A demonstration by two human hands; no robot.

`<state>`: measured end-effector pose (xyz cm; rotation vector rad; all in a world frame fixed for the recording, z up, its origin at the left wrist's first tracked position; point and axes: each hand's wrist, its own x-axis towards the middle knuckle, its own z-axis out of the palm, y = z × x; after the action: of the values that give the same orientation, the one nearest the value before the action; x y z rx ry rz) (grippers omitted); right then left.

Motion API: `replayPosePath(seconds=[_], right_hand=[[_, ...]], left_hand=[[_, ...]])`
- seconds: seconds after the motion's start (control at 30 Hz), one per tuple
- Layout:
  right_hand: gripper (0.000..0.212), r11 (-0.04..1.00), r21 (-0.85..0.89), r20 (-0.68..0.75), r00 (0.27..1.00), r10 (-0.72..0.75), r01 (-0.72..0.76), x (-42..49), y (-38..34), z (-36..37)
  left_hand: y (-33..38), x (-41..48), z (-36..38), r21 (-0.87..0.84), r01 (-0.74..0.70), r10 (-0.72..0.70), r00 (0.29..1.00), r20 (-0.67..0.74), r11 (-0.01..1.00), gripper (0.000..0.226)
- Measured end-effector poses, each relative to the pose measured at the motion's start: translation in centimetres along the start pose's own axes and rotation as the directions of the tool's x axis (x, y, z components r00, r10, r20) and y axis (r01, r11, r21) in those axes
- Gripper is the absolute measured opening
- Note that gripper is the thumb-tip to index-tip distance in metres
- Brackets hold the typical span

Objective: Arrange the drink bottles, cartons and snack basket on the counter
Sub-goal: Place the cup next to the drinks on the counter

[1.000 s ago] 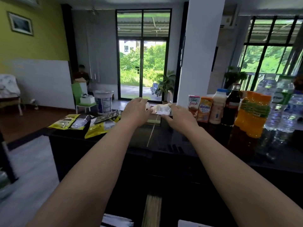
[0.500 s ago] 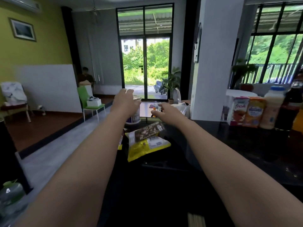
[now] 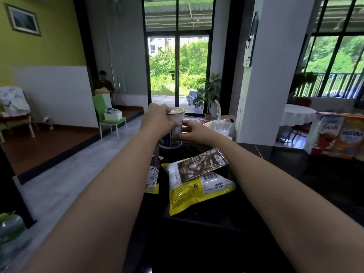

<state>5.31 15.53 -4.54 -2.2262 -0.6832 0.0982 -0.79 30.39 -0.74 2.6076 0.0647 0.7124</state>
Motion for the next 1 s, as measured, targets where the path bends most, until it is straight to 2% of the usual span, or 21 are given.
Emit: replayPosePath(seconds=[0.17, 0.47, 0.53, 0.73, 0.87, 1.0], right_hand=[[0.067, 1.0, 0.019, -0.179, 0.984, 0.01, -0.007, -1.3, 0.4, -0.9], [0.069, 0.995, 0.057, -0.34, 0.935, 0.098, -0.084, -11.1, 2.4, -8.1], [0.068, 0.989, 0.084, -0.359, 0.922, 0.144, -0.121, -14.1, 3.2, -9.8], [0.05, 0.974, 0.05, -0.41, 0.885, 0.22, -0.219, -21.9, 6.2, -14.1], [0.05, 0.957, 0.034, -0.409, 0.87, 0.276, -0.288, -24.7, 7.8, -14.9], [0.048, 0.957, 0.092, -0.415, 0.863, 0.288, -0.276, -25.6, 8.6, -15.1]], left_hand=[[2.2, -0.8, 0.0, -0.06, -0.042, 0.042, 0.999, -0.002, 0.997, 0.057], [12.3, -3.4, 0.4, -0.216, -0.176, 0.198, 0.976, 0.086, 0.96, 0.052], [15.1, -4.5, 1.1, -0.261, -0.197, 0.232, 0.966, 0.113, 0.945, 0.051], [22.0, -8.3, 4.5, -0.343, -0.225, 0.289, 0.946, 0.148, 0.912, 0.047], [24.2, -10.1, 6.6, -0.395, -0.21, 0.3, 0.937, 0.18, 0.894, 0.046], [24.9, -10.7, 7.7, -0.408, -0.215, 0.304, 0.938, 0.166, 0.887, 0.055]])
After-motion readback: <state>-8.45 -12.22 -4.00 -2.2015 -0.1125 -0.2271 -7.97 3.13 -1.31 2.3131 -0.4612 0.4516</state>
